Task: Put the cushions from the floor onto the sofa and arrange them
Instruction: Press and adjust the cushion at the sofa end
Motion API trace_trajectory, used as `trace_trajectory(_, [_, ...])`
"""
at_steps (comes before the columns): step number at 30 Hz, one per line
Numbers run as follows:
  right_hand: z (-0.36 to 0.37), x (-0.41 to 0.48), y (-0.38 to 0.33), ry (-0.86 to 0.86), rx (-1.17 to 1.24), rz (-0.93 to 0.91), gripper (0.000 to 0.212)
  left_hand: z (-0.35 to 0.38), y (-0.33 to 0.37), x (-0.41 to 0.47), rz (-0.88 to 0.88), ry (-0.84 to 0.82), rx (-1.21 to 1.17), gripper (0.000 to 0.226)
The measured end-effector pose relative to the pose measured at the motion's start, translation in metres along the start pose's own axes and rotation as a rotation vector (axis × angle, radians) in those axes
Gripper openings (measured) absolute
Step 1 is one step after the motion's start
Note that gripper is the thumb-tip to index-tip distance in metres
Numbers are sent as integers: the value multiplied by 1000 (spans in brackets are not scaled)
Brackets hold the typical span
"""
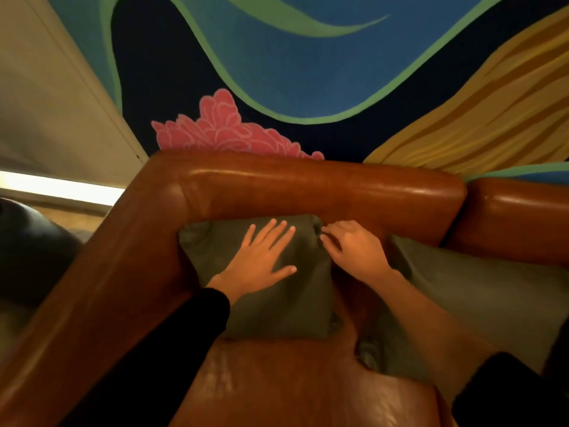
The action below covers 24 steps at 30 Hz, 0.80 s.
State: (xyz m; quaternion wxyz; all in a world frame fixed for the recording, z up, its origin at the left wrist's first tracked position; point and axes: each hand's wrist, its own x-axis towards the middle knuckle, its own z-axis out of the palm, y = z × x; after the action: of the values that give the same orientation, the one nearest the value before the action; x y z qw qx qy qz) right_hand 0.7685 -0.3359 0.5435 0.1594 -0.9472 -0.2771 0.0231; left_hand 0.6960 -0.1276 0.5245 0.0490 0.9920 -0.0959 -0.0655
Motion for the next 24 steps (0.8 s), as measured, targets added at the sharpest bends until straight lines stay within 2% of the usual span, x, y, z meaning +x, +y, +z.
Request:
trace_trajectory(5, [35,36,19,-79,74,67,31,25,-17,41,-26,-33,-68,83])
trace_trajectory(8, [58,58,32,-101,176,266,29,40,-19,62,-6,-95,-36,98])
trace_trajectory(13, [95,83,46,-226,368,601,32,64,-16,94,-65,-213,-17,107])
trace_trajectory(16, [112,91,48,-254,470,711,32,76,-15,106,-59,-240,-42,115])
trace_trajectory(19, [118,96,46,-270,499,790,42,81,-13,108,-51,-238,-68,125])
trace_trajectory(23, [111,104,44,-293,457,832,20,87,-13,107,-39,-220,-39,126])
trace_trajectory(24, [105,108,48,-269,452,847,22,89,-14,108,-40,-204,-34,123])
